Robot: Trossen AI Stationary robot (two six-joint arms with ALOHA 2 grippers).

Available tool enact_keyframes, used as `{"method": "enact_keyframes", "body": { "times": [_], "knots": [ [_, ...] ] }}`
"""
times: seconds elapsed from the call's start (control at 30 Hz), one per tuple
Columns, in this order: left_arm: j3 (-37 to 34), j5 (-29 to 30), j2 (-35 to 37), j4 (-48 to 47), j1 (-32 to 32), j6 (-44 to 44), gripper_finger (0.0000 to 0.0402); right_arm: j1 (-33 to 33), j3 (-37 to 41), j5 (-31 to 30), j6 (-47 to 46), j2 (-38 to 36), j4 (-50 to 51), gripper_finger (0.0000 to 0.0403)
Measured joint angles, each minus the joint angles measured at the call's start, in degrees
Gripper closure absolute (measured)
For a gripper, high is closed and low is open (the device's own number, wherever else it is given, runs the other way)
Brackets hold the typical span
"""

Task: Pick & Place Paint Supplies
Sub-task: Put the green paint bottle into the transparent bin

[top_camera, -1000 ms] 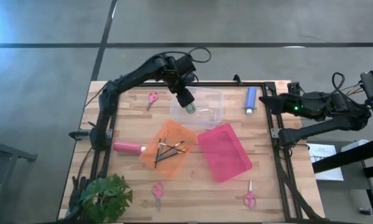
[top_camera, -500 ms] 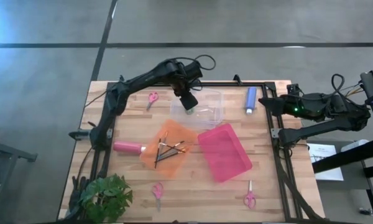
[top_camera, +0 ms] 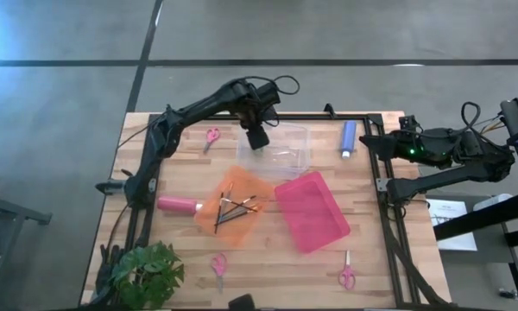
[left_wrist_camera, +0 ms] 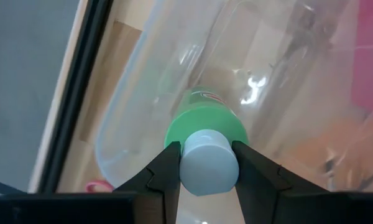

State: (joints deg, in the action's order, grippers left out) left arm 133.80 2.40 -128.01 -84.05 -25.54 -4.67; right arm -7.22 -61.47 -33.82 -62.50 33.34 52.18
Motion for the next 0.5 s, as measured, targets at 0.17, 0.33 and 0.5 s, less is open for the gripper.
{"method": "enact_keyframes", "body": {
  "times": [0.17,0.33,0.5],
  "knots": [
    [-0.83,1.06,0.00,0.39,-0.17,-5.45,0.0280,0.00,-0.01,0.00,0.88,0.00,-0.11,0.0206],
    [-3.40,1.04,0.00,0.75,-0.17,-9.48,0.0280,0.00,-0.01,-0.05,1.00,0.00,-0.13,0.0206],
    [-4.90,1.04,0.02,2.70,-0.28,-10.08,0.0280,0.00,-0.01,-0.24,1.00,0.00,-0.13,0.0206]
  ]
}}
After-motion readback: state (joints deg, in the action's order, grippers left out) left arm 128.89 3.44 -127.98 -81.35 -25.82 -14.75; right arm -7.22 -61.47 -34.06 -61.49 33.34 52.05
